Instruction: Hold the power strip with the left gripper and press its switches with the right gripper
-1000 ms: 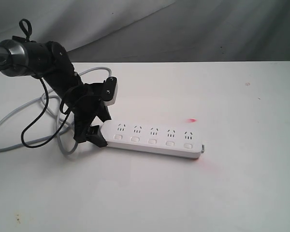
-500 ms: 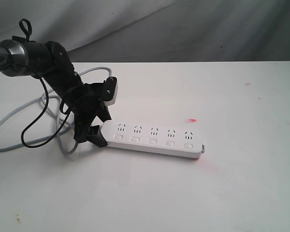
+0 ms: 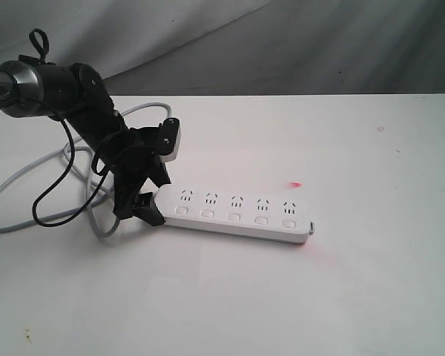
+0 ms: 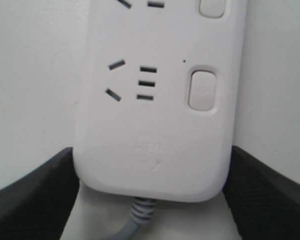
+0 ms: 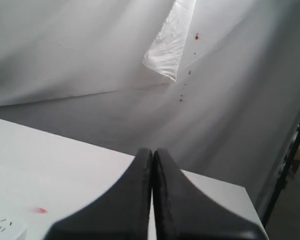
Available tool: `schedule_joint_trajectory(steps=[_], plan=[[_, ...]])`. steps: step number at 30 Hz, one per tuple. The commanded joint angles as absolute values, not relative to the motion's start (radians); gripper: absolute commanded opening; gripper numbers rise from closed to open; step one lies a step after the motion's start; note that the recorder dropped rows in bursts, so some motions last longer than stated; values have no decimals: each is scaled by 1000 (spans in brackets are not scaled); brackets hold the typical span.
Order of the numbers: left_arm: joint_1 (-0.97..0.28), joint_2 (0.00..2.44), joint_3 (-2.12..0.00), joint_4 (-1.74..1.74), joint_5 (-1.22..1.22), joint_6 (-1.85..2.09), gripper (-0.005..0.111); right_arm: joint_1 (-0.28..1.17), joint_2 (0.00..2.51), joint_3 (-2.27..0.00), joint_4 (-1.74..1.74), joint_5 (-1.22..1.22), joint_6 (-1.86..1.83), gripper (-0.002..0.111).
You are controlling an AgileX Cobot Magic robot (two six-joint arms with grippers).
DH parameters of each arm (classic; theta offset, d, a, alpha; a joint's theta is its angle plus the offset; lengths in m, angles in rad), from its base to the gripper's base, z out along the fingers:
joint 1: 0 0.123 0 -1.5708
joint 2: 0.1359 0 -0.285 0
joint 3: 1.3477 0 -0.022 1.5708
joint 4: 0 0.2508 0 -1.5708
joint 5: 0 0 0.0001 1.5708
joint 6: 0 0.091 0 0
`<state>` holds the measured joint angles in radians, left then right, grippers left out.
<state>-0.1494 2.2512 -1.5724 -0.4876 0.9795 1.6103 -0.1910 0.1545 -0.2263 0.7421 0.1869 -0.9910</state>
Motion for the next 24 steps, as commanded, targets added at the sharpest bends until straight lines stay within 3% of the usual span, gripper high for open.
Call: schedule_joint_trajectory(steps=[1,9,24], plan=[[-150,2250,-1576,-492,990,1606,51,-198,160,-211,357,204,-607,0],[-150,2250,-1576,-492,990,1604,51,-198,109,-66,271,52,-467,0],[-150,2250,-1576,-492,990,1607,51,-198,96,0,260,79,-466,0]])
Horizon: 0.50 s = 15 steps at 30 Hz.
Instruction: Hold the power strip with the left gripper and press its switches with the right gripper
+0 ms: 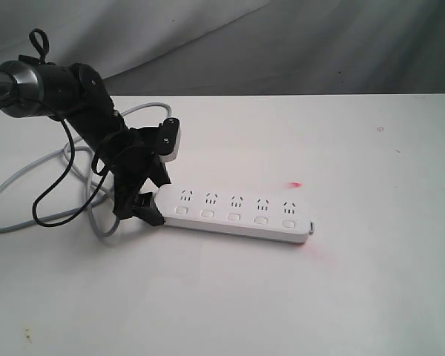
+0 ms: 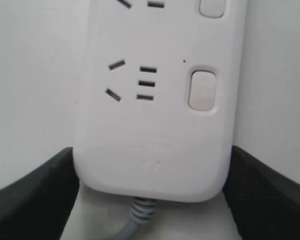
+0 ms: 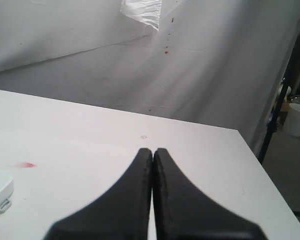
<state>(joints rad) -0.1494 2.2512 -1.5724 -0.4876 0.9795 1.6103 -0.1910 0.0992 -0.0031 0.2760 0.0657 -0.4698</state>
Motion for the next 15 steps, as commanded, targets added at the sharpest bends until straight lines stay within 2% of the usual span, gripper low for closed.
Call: schedule_joint_trajectory(steps=[1,15], plan=[[-150,2250,-1576,-492,990,1607,51,-198,96,0,260,79,-466,0],[-150,2250,-1576,-492,990,1605,51,-198,6,0,262,79,-466,0]])
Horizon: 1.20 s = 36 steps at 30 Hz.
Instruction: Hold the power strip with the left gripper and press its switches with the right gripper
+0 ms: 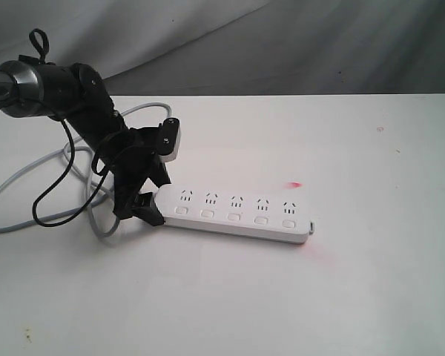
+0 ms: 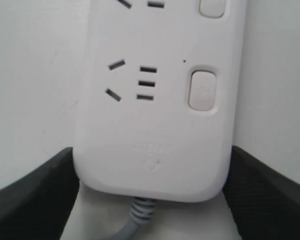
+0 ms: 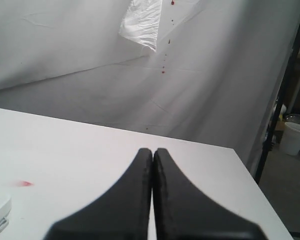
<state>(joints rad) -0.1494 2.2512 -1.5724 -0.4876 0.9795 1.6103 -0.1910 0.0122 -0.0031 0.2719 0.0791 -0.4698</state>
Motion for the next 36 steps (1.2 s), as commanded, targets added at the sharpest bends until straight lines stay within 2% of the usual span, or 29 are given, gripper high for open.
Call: schedule_joint_trajectory(steps=[1,23,31,36], plan=[[-150,2250,-1576,-492,990,1605,51,-198,6,0,262,79,-466,0],[-150,2250,-1576,-492,1026,1511,52,-198,6,0,264,79,-462,0],[-150,2250,-1576,-492,1029,1440,76,-198,6,0,264,79,-462,0],[-150,2245,-1576,-477,1074,1439,84,-198,6,0,264,79,-462,0]])
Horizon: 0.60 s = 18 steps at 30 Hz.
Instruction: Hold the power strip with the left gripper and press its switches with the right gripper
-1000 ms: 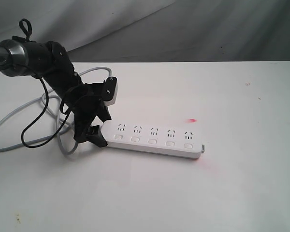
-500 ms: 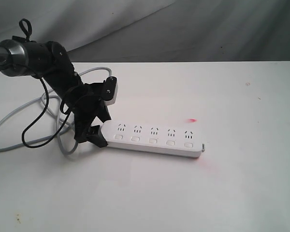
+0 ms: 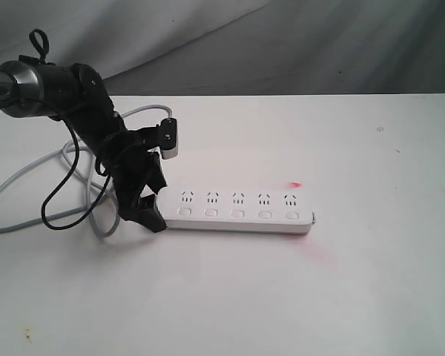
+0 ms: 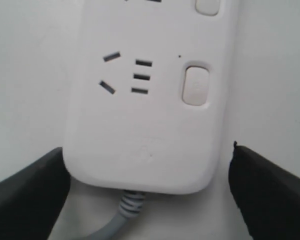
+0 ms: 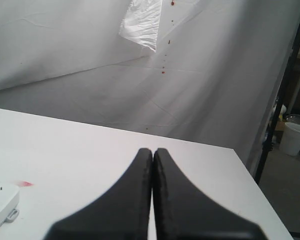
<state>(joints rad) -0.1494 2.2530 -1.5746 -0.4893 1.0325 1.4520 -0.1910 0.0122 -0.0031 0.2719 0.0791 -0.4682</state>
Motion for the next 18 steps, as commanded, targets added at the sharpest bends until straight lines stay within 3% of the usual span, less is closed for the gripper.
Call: schedule_joint_trajectory(steps=[1,18], plan=[[-150,2243,-1576,-473,1074,1439,83,-198,6,0,264,79,-462,0],[-150,1983,-1576,-380,1137,1126,83,-198,6,0,264,79,-462,0]])
